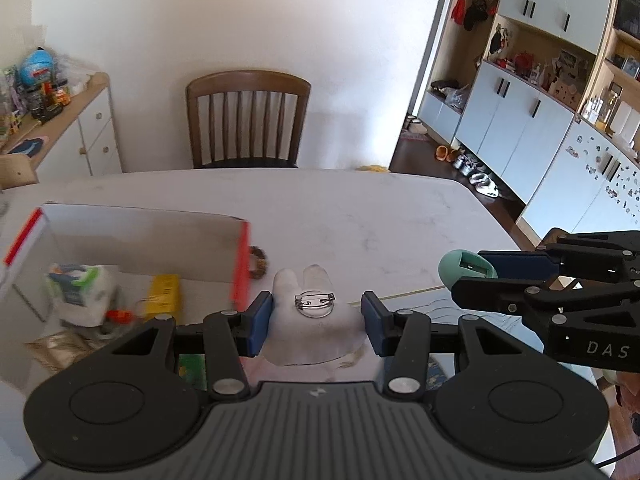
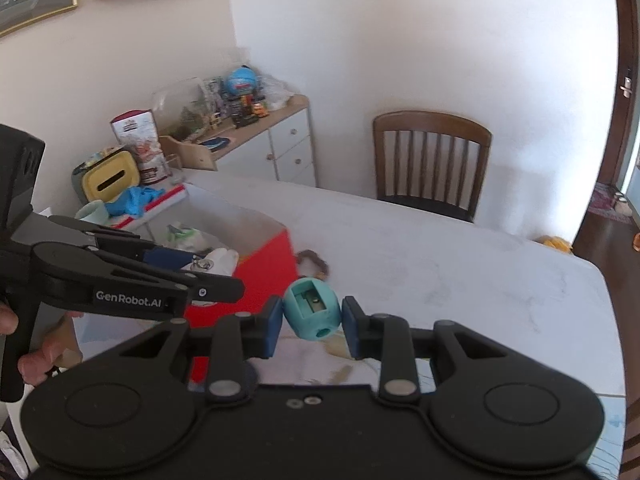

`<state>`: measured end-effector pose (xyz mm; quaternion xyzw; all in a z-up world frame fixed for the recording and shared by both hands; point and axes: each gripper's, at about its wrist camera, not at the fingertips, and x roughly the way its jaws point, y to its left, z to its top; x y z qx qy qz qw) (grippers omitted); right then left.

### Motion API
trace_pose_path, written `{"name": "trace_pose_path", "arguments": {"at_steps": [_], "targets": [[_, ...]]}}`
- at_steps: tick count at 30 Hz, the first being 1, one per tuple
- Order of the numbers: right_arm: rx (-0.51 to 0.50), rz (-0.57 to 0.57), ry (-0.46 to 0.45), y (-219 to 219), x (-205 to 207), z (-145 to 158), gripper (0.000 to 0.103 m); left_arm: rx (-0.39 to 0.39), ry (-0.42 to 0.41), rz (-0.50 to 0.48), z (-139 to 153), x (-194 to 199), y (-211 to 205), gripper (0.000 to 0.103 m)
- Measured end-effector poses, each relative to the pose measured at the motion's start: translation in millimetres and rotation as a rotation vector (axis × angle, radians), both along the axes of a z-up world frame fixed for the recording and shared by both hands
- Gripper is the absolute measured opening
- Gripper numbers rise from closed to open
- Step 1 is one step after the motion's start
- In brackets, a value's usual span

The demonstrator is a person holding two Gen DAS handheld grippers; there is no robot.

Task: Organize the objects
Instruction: 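Carry the white figurine and teal sharpener over the cardboard box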

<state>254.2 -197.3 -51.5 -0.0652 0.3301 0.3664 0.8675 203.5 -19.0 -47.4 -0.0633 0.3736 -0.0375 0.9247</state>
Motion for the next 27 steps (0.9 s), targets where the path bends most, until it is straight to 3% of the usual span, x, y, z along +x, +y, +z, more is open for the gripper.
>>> {"name": "trace_pose_path", "arguments": {"at_steps": [15,27], "targets": [[-0.021,0.042,-0.007,99.4,-29.3,1.3,0.031,0.022,0.006,0.038,7.8,-41.3,112.0,0.048],[-0.073,0.032,0.009,159.0,-21.4,-18.0,0.031,0.078,0.067,0.023,-16.4,-30.1,171.9,0.048]]}}
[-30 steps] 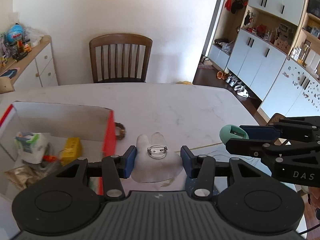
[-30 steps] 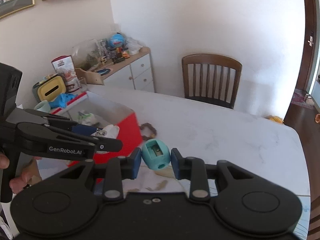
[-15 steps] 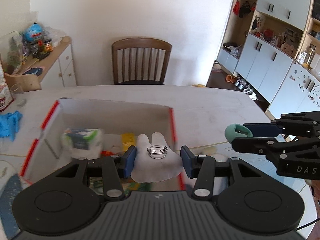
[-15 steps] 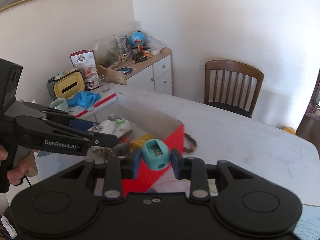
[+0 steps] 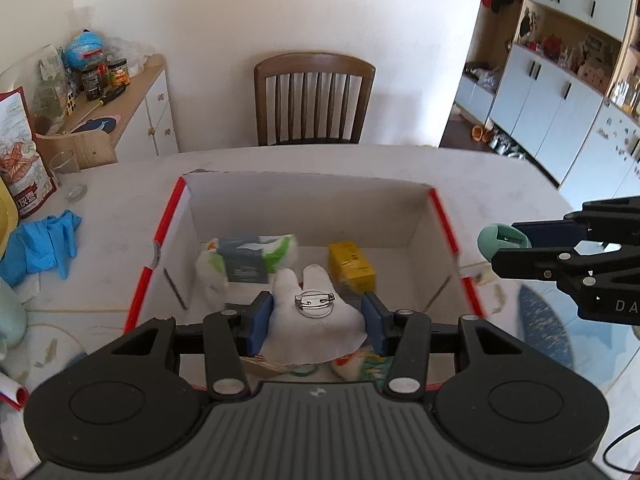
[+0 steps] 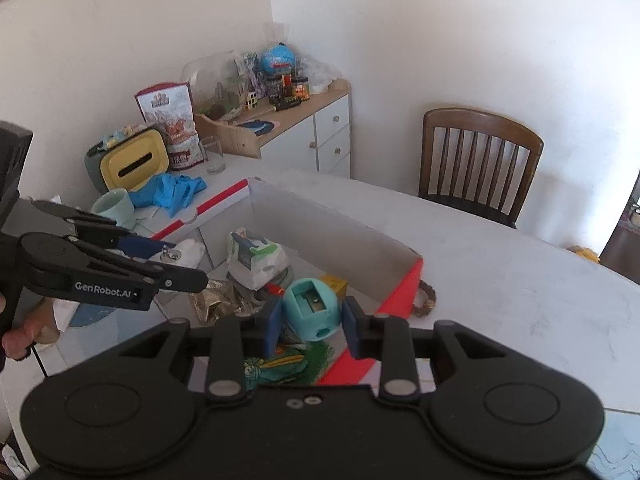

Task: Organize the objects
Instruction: 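Carry the white figurine and teal sharpener over the cardboard box, then open both grippers to drop the figurine and sharpener into the box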

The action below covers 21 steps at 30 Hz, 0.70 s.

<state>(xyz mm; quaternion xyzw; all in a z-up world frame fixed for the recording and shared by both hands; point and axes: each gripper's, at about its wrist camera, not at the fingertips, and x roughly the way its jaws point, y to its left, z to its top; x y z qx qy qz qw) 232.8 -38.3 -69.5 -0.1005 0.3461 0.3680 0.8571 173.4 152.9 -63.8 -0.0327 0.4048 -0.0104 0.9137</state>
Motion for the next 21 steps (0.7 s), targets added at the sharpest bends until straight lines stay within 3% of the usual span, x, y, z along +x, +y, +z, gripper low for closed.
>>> {"name": "trace_pose_path", "arguments": {"at_steps": [9,21], "targets": [[-0.119,0.0,0.011,43.8,10.2,-38.8,0.031,0.036,0.077,-0.038,-28.3,26.0,18.2,0.048],[-0.216,0.018,0.04,72.4,20.9,-72.2,0.031,0.065,0.172,-0.133,-58.0,52.5,2.4,0.048]]}}
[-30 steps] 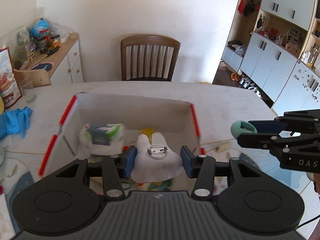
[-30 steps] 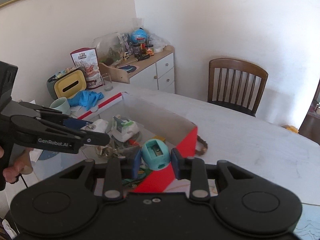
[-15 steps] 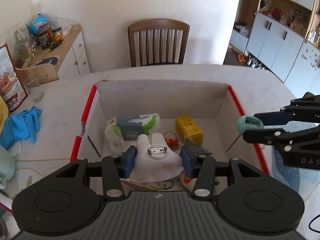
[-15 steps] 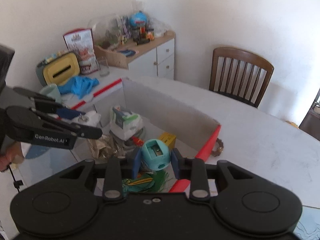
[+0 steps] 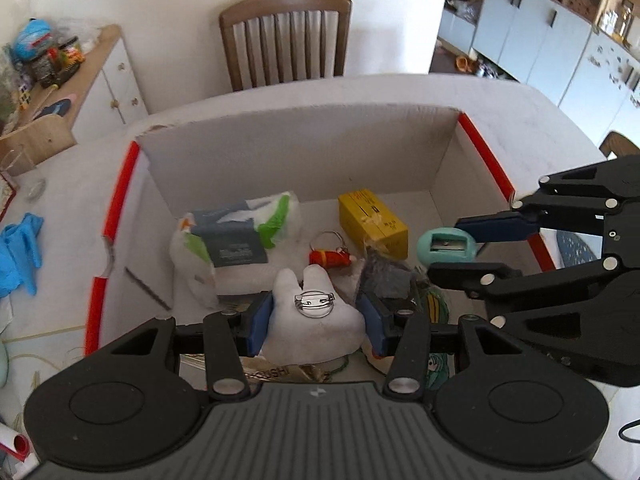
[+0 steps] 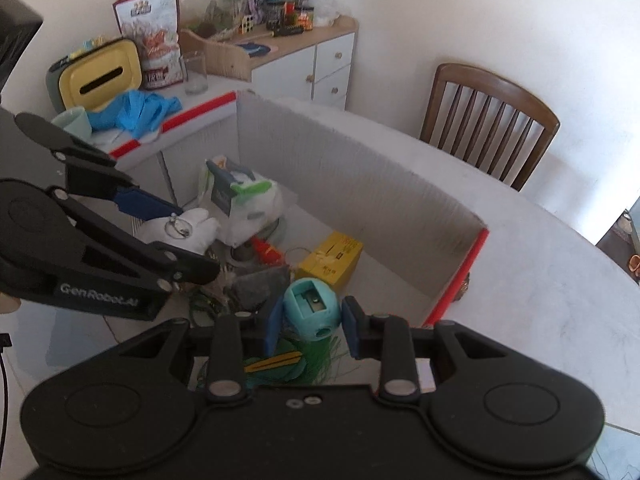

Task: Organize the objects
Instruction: 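Open both grippers to drop the figurine and sharpener into the box, then move both grippers back from the box to the table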

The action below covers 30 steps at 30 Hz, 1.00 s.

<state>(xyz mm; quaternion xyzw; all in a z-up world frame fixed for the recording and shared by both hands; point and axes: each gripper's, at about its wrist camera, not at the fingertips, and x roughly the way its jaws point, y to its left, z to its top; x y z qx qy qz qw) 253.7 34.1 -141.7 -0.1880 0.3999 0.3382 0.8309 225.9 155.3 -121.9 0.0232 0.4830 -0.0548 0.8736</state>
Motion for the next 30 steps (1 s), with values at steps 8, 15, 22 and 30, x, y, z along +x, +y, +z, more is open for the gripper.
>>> {"name": "trace_pose_path", "arguments": {"at_steps": [8,15,22,30], "targets": [[-0.002,0.017,0.018,0.3,2.2,-6.6,0.032,0.003,0.063,-0.017,-13.8,10.3,-1.4,0.049],[0.02,0.031,0.023,-5.9,-0.2,-0.2,0.035,-0.031,0.09,-0.004,-18.2,15.1,4.5,0.052],[0.052,0.012,0.015,-19.8,-2.2,10.3,0.041,-0.059,0.068,0.037,-14.8,11.6,11.2,0.066],[0.126,-0.021,0.017,-39.0,-4.1,28.4,0.049,-0.051,0.015,0.05,0.3,-1.9,10.6,0.069]]}}
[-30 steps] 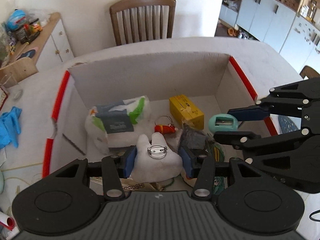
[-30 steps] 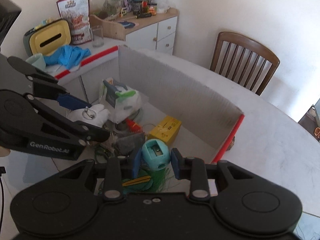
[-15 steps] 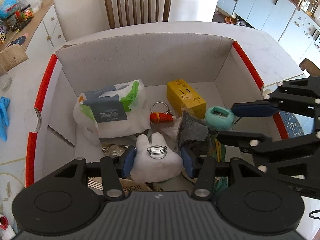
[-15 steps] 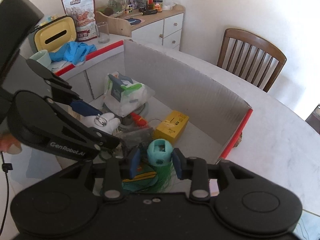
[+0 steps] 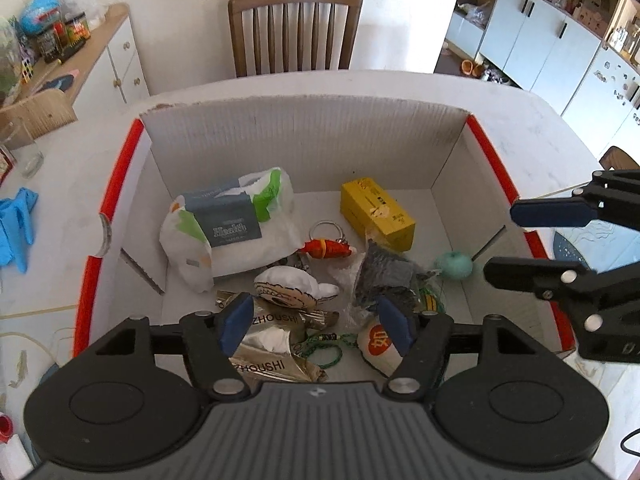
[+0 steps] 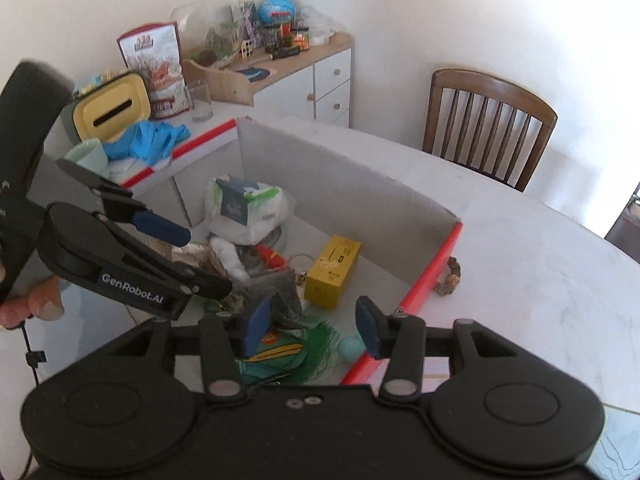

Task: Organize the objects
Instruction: 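Move both grippers back from the box to the table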

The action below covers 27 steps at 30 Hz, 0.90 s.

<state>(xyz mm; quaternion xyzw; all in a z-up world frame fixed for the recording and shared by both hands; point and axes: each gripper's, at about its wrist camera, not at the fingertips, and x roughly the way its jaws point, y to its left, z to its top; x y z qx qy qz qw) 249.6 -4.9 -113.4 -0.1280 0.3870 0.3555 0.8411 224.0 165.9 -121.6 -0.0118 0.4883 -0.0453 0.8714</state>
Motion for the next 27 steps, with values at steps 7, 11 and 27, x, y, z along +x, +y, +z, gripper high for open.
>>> {"name": "trace_pose_path", "arguments": {"at_steps": [7,11,27], "targets": [[0.036,-0.005,-0.031,-12.3,-10.3,21.3,0.058,-0.015,-0.056,0.025,22.4,-17.6,-2.8,0.073],[0.055,0.002,-0.05,-17.6,-16.6,33.4,0.063,-0.029,-0.089,0.039,35.7,-25.7,-5.7,0.077],[0.106,0.055,-0.112,-48.4,-41.9,67.2,0.086,-0.043,-0.204,0.077,76.2,-50.3,-38.7,0.085]]}}
